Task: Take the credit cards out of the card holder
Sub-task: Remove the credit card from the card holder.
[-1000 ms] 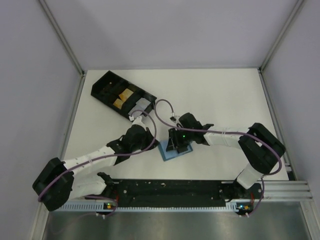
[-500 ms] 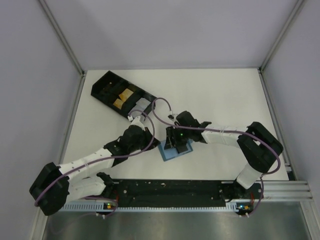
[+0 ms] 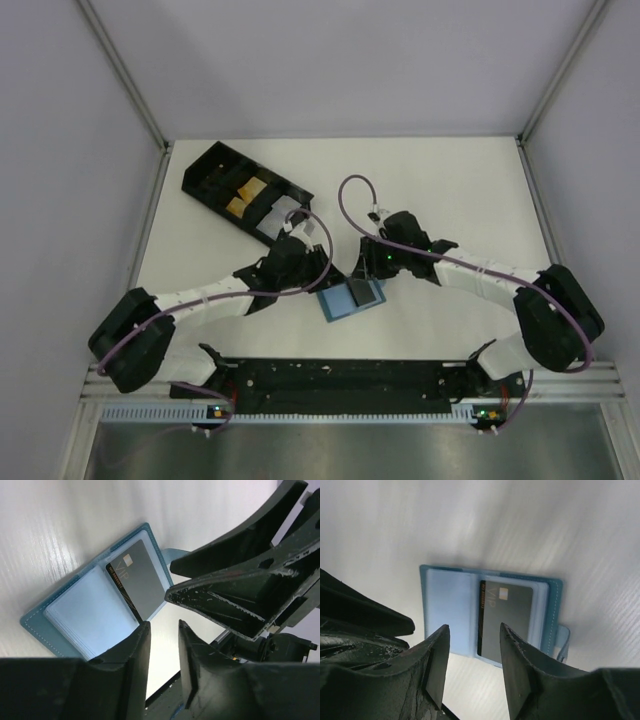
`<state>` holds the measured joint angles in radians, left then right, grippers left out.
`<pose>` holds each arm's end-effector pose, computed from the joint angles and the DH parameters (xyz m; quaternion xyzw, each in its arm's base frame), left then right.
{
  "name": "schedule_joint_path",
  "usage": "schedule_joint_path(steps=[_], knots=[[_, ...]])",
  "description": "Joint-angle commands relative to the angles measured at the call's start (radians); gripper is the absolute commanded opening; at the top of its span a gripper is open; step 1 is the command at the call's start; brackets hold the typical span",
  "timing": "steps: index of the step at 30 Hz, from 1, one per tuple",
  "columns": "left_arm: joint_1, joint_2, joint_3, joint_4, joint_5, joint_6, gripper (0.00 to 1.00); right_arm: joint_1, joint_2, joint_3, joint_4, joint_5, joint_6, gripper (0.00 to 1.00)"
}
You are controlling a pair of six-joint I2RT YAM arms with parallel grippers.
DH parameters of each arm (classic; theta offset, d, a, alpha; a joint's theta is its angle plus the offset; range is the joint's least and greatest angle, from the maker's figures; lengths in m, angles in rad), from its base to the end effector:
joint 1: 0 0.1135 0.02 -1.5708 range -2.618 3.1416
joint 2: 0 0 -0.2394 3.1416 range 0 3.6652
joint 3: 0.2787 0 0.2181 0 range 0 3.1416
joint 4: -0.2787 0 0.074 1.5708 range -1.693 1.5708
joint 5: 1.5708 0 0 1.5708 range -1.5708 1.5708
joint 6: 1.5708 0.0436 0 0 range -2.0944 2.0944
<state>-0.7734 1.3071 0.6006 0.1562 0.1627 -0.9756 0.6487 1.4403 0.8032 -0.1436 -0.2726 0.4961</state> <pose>0.1781 -0.1837 0.1929 -0.0483 0.8693 -0.4190 0.2578 0.2124 0.1758 0.1927 -0.1218 0.9078 0.3119 0.2526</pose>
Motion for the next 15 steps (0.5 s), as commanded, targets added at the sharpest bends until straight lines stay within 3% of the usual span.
schedule_joint_path(steps=[1,4,8,15], knots=[[-0.004,0.079,0.021,0.092,0.023,-0.035,0.39,-0.011,0.003,-0.038,0.012,0.05,-0.016,0.43],[-0.004,0.118,0.008,0.114,0.012,-0.041,0.45,-0.017,0.008,-0.062,0.021,0.068,-0.016,0.41],[-0.004,0.181,0.002,0.153,0.037,-0.052,0.45,-0.023,0.026,-0.082,0.032,0.07,-0.013,0.39],[-0.004,0.25,-0.009,0.2,0.047,-0.072,0.38,-0.029,0.061,-0.105,0.056,0.062,-0.011,0.27]])
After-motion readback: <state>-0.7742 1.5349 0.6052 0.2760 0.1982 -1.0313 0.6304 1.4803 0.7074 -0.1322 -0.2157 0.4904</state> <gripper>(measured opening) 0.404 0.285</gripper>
